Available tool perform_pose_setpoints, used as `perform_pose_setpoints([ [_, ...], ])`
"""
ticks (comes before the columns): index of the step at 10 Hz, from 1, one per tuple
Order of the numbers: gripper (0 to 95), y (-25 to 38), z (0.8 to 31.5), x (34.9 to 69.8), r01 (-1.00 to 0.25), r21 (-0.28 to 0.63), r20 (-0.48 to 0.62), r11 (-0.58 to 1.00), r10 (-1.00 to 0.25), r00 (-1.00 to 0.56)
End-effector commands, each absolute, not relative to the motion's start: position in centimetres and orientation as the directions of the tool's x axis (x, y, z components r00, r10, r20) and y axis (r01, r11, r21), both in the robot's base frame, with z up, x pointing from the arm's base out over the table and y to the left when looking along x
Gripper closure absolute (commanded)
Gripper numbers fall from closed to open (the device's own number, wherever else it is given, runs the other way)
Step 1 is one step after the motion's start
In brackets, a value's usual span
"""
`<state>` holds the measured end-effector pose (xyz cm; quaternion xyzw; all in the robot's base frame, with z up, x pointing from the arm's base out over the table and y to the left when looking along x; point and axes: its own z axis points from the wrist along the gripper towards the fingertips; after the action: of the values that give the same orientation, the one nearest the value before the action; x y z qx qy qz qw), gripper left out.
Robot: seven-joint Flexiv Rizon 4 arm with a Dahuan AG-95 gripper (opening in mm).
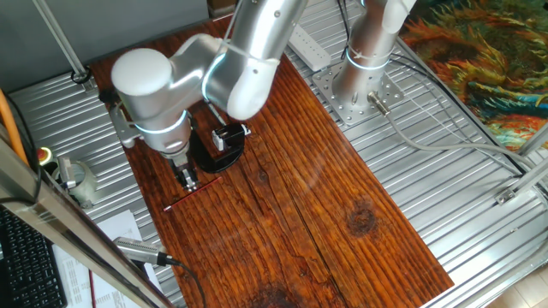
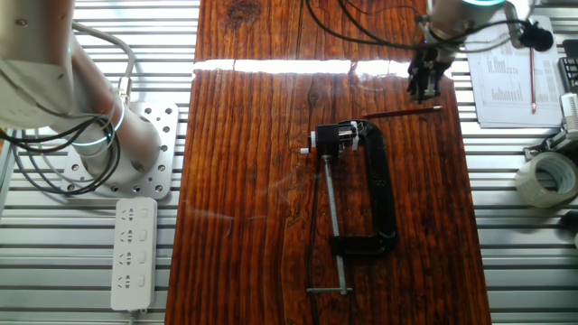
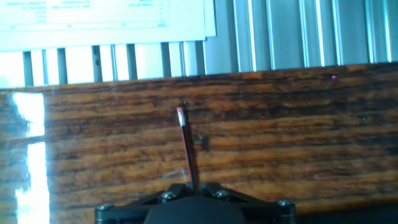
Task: Insert the pencil into the pencil sharpener
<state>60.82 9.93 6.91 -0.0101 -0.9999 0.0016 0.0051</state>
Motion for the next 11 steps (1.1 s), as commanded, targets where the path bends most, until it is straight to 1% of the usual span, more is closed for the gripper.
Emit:
perform_pose_setpoints([
  [1, 95.0, 10.19, 6.74, 60.88, 0.045, -0.001, 0.021, 0.999, 0.045, -0.999],
  [7, 95.0, 10.19, 6.75, 60.88, 0.020, 0.001, 0.028, 1.000, 0.020, -0.999],
  [11, 95.0, 10.21, 6.79, 60.91, 0.062, 0.002, 0.024, 0.998, 0.062, -0.998],
])
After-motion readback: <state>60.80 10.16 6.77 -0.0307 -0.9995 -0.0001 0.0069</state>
